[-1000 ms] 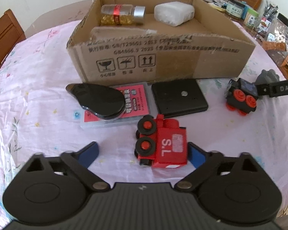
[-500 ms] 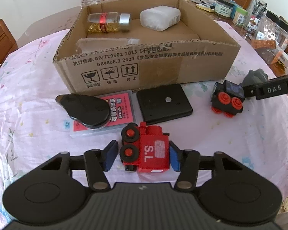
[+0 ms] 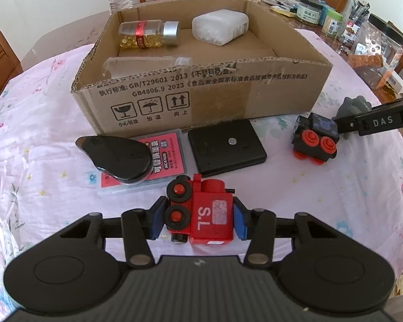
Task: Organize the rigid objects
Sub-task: 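Drop cat into box with right gripper while left gripper drops train in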
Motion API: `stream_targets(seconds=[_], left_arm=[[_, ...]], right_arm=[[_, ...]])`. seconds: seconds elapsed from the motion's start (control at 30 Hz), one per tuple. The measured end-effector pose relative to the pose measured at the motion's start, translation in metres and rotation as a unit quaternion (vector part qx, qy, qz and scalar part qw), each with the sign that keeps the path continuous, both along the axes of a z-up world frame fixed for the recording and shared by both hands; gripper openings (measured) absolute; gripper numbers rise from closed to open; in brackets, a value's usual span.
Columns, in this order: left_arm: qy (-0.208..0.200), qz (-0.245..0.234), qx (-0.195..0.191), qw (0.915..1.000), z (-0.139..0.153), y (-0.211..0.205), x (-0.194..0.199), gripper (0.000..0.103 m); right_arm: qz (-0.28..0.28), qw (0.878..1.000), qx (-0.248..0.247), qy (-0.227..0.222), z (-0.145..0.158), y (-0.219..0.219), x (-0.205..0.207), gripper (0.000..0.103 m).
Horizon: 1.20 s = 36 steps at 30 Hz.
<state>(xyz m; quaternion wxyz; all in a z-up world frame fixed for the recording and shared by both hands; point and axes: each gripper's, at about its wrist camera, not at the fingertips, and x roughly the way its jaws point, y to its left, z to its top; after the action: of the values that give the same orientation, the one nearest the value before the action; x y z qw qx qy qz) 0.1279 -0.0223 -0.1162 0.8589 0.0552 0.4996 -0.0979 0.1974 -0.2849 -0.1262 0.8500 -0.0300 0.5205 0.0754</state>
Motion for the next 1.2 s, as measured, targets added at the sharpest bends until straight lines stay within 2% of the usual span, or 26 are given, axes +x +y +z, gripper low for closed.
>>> stream_targets(seconds=[0.13,0.33,0.57,0.77,0.9,1.1,1.13,1.17,1.2], left_arm=[[0.0,-0.009,0.004,1.0,0.004,0.002,-0.001,0.048],[0.008,-0.028,0.002,0.9996,0.016,0.007,-0.001,0.048],[0.003,-0.068,-0.01,0.9976,0.054,0.011,0.0,0.048],[-0.015,-0.078,-0.023,0.9966,0.085,0.016,0.011,0.048],[-0.026,-0.074,-0.034,0.9964,0.098,0.021,0.023,0.048],[-0.044,-0.068,-0.023,0.9965,0.107,0.027,0.039,0.048],[-0.047,-0.067,-0.021,0.9964,0.108,0.028,0.042,0.048],[-0.049,-0.066,-0.018,0.9965,0.109,0.029,0.045,0.048],[-0.052,-0.064,-0.016,0.9965,0.109,0.03,0.048,0.048]], right_arm=[[0.01,1.0,0.004,-0.001,0.007,-0.001,-0.003,0.077],[0.046,0.999,0.0,-0.014,0.032,0.001,-0.009,0.077],[0.109,0.992,0.006,-0.056,0.082,0.014,-0.006,0.077],[0.154,0.983,0.023,-0.101,0.116,0.04,0.017,0.077],[0.172,0.978,0.028,-0.115,0.122,0.059,0.039,0.077],[0.171,0.978,0.024,-0.116,0.111,0.079,0.073,0.079],[0.163,0.98,0.023,-0.116,0.108,0.081,0.079,0.083],[0.157,0.98,0.024,-0.115,0.106,0.081,0.081,0.092],[0.151,0.981,0.023,-0.116,0.104,0.082,0.084,0.097]])
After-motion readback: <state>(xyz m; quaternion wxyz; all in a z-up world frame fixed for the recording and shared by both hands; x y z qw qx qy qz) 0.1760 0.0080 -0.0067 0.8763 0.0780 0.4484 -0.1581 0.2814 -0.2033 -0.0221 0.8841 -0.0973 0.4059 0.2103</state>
